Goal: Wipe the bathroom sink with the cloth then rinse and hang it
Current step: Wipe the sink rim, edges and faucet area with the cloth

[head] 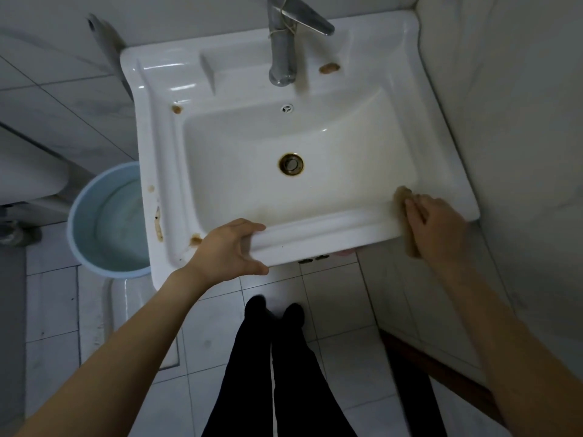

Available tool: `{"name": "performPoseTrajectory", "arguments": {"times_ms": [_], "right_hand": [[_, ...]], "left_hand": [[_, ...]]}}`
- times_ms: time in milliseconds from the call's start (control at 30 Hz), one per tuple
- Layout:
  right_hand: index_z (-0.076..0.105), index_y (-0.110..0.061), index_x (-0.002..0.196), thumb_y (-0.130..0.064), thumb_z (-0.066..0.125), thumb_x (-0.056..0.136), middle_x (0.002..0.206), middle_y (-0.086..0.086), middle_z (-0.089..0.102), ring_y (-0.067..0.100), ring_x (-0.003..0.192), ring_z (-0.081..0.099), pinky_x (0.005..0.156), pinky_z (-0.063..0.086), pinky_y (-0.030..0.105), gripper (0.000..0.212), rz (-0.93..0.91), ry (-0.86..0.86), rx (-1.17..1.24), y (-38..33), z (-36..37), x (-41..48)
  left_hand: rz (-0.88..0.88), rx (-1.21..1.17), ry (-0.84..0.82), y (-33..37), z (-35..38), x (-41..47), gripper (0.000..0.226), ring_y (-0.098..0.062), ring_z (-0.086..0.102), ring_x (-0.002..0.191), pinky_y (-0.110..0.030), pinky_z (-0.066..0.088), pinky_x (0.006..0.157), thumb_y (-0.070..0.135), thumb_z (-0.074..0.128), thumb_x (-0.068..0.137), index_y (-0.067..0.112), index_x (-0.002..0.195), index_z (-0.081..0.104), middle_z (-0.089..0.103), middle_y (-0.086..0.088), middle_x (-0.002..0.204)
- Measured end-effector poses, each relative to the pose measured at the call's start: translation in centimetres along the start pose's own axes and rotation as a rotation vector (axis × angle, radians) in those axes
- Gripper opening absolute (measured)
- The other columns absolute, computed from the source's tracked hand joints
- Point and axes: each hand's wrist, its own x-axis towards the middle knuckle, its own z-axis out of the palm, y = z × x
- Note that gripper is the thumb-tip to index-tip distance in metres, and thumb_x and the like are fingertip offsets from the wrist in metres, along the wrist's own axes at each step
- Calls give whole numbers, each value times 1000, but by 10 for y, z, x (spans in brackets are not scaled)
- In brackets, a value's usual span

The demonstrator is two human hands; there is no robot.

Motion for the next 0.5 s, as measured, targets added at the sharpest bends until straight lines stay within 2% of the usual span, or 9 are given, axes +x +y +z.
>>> {"name": "performPoseTrajectory", "arguments": {"times_ms": [67, 133, 200, 267, 300, 400, 500], "right_hand": [[55, -13, 75, -50, 35, 94, 68, 7, 52, 32, 62, 56, 55, 33, 31, 46, 46, 7, 8, -18, 7, -5], [58, -14, 75, -44, 40, 97, 66, 7, 53, 31, 61, 55, 52, 36, 31, 41, 24, -11, 7, -74, 23, -26], [60, -14, 70, -32, 49, 96, 60, 6, 53, 28, 55, 51, 46, 37, 30, 33, -68, 14, 78, -136, 42, -52], [61, -13, 65, -29, 52, 95, 57, 3, 54, 22, 49, 47, 42, 37, 30, 35, -151, 54, 151, -175, 52, -68], [62, -13, 65, -30, 52, 95, 57, 2, 56, 20, 49, 47, 42, 38, 30, 36, -189, 53, 150, -178, 54, -70], [65, -14, 76, -36, 48, 96, 67, 3, 61, 22, 56, 55, 48, 44, 30, 34, -239, -115, 85, -147, 41, -59], [56, -19, 80, -52, 35, 98, 73, 3, 56, 23, 65, 54, 58, 39, 30, 43, -10, -72, 10, -79, 25, -31]], "left_hand": [[-11, -11, 1, -1, 1, 0, 81, -8, 54, 105, -18, 37, 81, 42, 88, 54, 26, 127, 57, 57, 14, 118], [-10, -18, 1, -1, 1, 0, 81, -8, 54, 104, -19, 38, 82, 41, 88, 54, 26, 128, 57, 57, 14, 117], [-9, -23, 1, 0, 0, 0, 81, -6, 52, 103, -19, 37, 82, 41, 87, 55, 26, 128, 56, 56, 13, 118], [-6, -17, -6, 0, 0, 0, 81, -3, 50, 102, -18, 36, 83, 42, 87, 56, 26, 128, 56, 56, 13, 120], [-2, -9, -11, 1, -1, 0, 81, -2, 49, 102, -18, 35, 82, 43, 86, 56, 26, 129, 55, 56, 13, 120], [12, 20, -31, 1, -2, 0, 81, -6, 51, 100, -18, 35, 78, 45, 84, 57, 24, 130, 54, 55, 13, 116], [44, 41, -47, -3, -2, 0, 82, -11, 53, 108, -14, 31, 78, 44, 84, 60, 23, 133, 52, 55, 9, 121]]}}
